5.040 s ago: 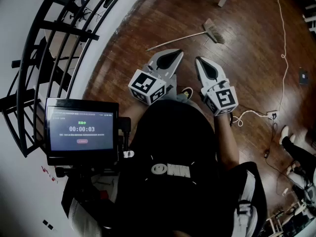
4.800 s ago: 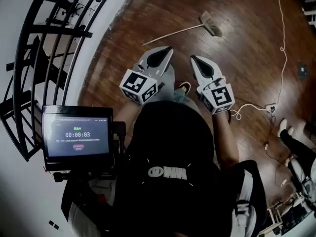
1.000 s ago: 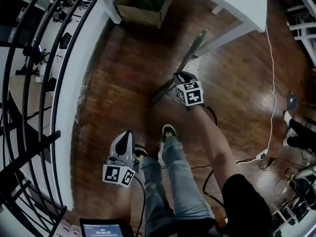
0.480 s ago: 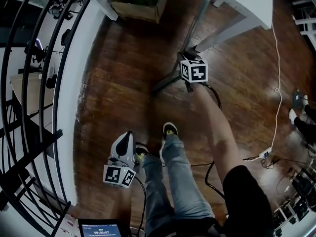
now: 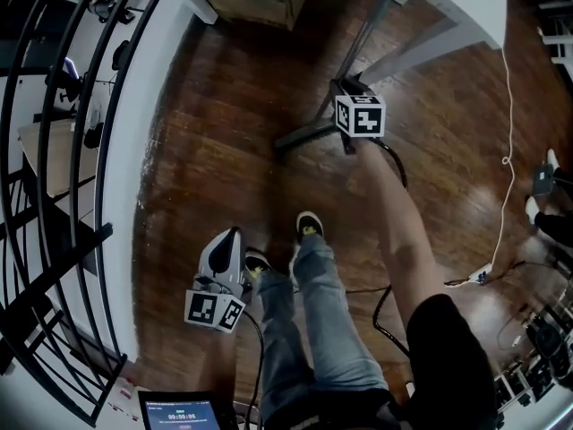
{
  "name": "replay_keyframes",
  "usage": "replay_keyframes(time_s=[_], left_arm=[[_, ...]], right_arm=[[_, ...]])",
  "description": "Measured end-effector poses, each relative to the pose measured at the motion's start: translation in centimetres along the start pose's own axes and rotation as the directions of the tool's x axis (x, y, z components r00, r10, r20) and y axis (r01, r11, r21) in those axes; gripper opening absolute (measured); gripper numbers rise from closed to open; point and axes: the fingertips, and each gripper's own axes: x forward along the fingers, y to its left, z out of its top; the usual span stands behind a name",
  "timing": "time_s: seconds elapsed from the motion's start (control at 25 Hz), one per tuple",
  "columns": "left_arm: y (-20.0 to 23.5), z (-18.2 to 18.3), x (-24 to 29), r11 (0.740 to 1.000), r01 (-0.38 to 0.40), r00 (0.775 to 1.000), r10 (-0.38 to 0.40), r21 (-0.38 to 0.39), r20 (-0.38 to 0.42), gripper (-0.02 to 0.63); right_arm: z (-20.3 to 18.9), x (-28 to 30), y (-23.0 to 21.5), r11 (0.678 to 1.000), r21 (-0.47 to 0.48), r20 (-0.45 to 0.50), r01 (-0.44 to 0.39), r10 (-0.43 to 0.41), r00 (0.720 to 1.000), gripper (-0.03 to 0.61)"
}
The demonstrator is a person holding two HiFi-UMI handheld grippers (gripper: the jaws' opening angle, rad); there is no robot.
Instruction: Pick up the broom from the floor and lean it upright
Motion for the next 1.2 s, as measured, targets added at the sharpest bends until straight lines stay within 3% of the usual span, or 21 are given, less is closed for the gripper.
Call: replay_keyframes(time_s=[0.36, 0.52, 0.92, 1.04, 1.2], left_arm=[[0.3, 0.2, -0.4, 1.000, -0.020, 1.000, 0.020, -0.005, 0.007, 0.019], [0.6, 0.3, -0.5, 1.000, -0.022, 1.000, 0.022, -0.006, 0.017, 0.019], [-0.5, 3.0, -2.4, 1.000, 0.003, 0.999, -0.004, 0.027, 0.051, 0.019], [-1.9, 4.9, -2.9, 0.999, 0.018, 0.997, -0.022, 0.049, 0.067, 0.018], [-4.8, 8.9, -5.0, 0.995, 0.060, 0.990, -0.069, 0.080, 0.120, 0.018]], right_arm=[[0.3, -0.2, -0.3, 0.997, -0.065, 0.045, 0.031, -0.028, 0.999, 0.094], [1.1, -0.4, 0.1, 0.997, -0.075, 0.072, 0.023, -0.017, 0.997, 0.159], [2.0, -5.2, 2.1, 0.984, -0.178, 0.095, 0.025, -0.008, 0.995, 0.167], [2.8, -8.9, 4.8, 0.970, -0.243, 0.123, -0.017, 0.049, 0.991, 0.169], [3.8, -17.9, 13.3, 0.916, -0.378, 0.180, -0.134, 0.214, 0.960, 0.172]])
